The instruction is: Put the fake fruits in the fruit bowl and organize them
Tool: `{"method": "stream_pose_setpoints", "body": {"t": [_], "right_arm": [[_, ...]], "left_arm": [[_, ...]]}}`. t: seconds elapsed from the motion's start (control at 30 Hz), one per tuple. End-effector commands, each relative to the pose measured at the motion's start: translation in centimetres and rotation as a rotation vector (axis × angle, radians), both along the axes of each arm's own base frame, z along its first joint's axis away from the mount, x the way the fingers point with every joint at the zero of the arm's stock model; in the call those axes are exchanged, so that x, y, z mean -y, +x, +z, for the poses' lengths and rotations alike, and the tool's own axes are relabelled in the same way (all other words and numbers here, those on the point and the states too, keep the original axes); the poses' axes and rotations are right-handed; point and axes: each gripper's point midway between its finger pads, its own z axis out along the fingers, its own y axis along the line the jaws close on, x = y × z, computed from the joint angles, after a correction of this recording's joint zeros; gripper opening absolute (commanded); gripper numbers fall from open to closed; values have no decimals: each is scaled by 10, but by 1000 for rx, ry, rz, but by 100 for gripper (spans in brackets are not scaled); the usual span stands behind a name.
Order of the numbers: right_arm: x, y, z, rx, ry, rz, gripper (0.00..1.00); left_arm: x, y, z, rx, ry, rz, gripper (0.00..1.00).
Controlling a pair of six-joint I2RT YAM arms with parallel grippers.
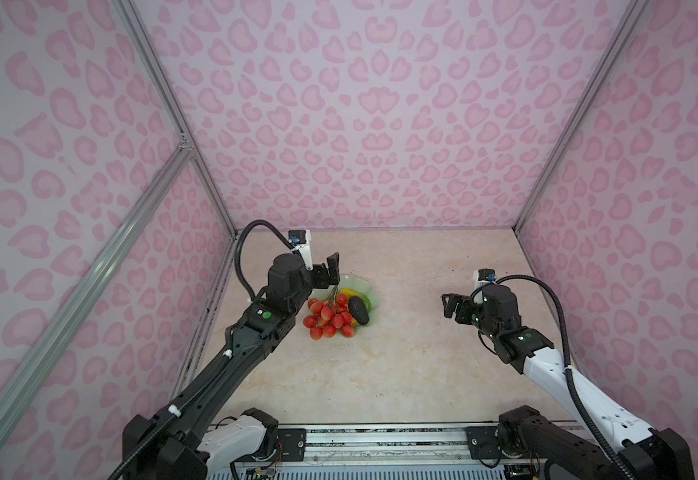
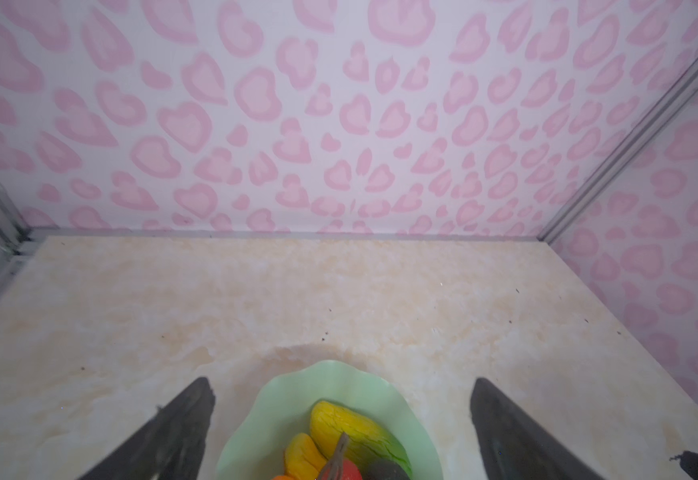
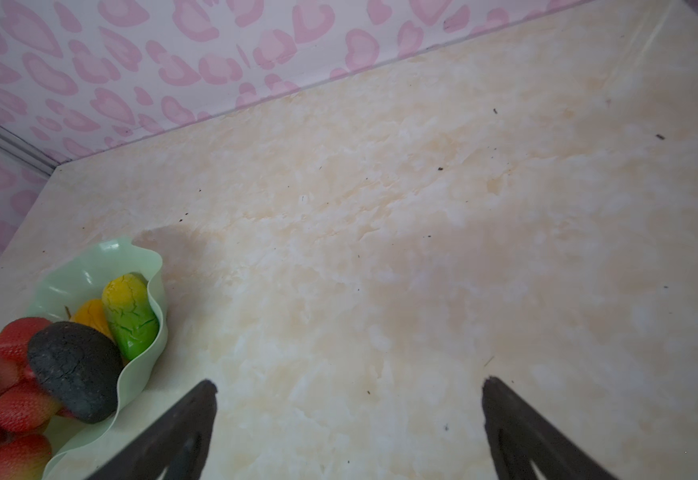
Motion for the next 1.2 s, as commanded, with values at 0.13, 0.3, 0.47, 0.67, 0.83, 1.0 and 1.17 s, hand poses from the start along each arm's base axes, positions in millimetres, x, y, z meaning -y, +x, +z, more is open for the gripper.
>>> {"method": "stream_pose_setpoints", "body": {"t": [0.13, 0.3, 0.47, 0.67, 0.83, 1.0, 1.17], "right_arm": [[49, 12, -4, 108, -229, -158, 99], [75, 18, -7, 268, -393, -252, 99], [102, 31, -25, 303, -467, -355, 99], [113, 45, -46, 344, -452, -344, 100], [112, 46, -60, 342, -434, -314, 100], [112, 53, -61, 337, -429, -312, 100], [113, 55, -62, 317, -427, -308, 100]], "left_arm": [[-110, -50, -37, 171, 169, 440, 98], [-149, -60, -107, 157, 189, 515, 97], [-174, -40, -155, 33, 175, 537, 97], [-159, 2, -172, 15, 160, 428, 97], [-156, 32, -198, -51, 163, 342, 97], [-166, 29, -198, -29, 158, 415, 97], [-166, 29, -198, -33, 161, 415, 97]]}}
